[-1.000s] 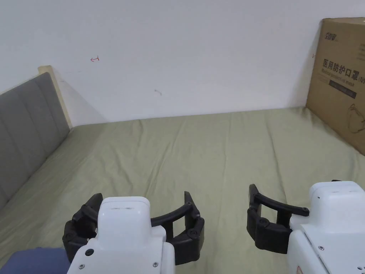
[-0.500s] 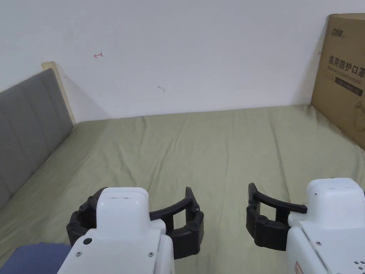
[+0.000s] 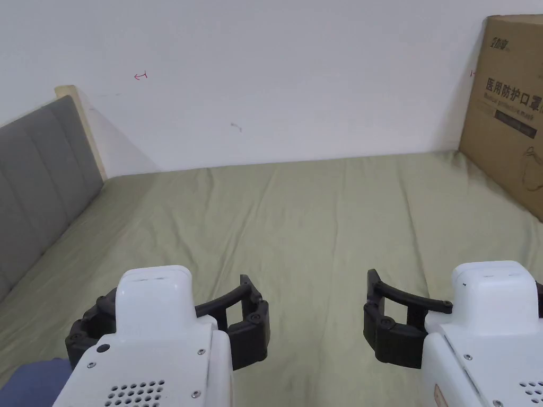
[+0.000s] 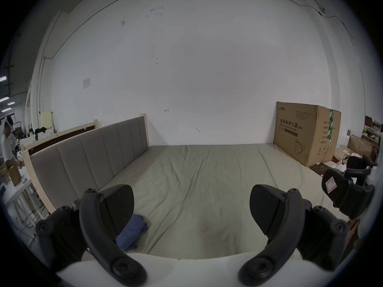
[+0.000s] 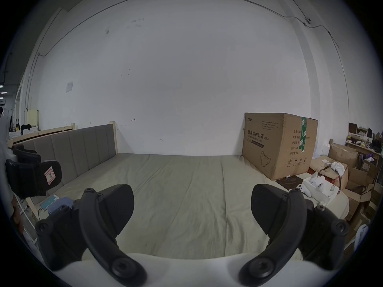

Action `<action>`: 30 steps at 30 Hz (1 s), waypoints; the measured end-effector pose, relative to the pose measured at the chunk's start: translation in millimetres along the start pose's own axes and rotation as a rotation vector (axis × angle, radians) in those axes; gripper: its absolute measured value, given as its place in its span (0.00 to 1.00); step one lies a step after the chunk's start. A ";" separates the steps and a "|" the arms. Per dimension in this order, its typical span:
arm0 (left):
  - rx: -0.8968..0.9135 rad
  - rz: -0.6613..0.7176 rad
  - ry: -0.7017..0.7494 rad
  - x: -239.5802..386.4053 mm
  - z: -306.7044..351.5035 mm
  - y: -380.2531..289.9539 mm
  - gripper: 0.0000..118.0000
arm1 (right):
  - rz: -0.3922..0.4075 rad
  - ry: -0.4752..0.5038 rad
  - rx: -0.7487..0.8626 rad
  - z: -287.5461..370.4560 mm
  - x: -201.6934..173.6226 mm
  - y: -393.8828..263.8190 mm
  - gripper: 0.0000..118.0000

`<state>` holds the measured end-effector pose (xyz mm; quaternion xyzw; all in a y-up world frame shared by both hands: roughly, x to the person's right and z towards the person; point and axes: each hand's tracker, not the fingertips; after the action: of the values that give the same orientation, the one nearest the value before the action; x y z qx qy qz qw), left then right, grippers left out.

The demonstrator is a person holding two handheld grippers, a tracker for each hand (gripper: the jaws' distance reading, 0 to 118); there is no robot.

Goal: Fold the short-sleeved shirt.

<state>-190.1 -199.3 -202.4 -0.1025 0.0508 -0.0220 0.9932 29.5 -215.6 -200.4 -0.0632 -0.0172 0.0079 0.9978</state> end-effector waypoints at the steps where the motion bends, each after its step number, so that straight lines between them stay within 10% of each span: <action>1: 0.010 -0.010 0.003 0.5 -0.5 -0.7 0.97 | -0.001 -0.003 -0.005 -0.4 -0.4 0.0 0.96; 30: -0.008 -0.039 -0.022 13.2 -7.7 -3.7 0.97 | 0.015 0.000 -0.017 -3.1 -4.2 -1.6 0.96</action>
<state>-177.8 -205.2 -210.4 -0.1077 0.0381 -0.0398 0.9927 25.4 -217.6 -203.4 -0.0718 -0.0170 0.0154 0.9972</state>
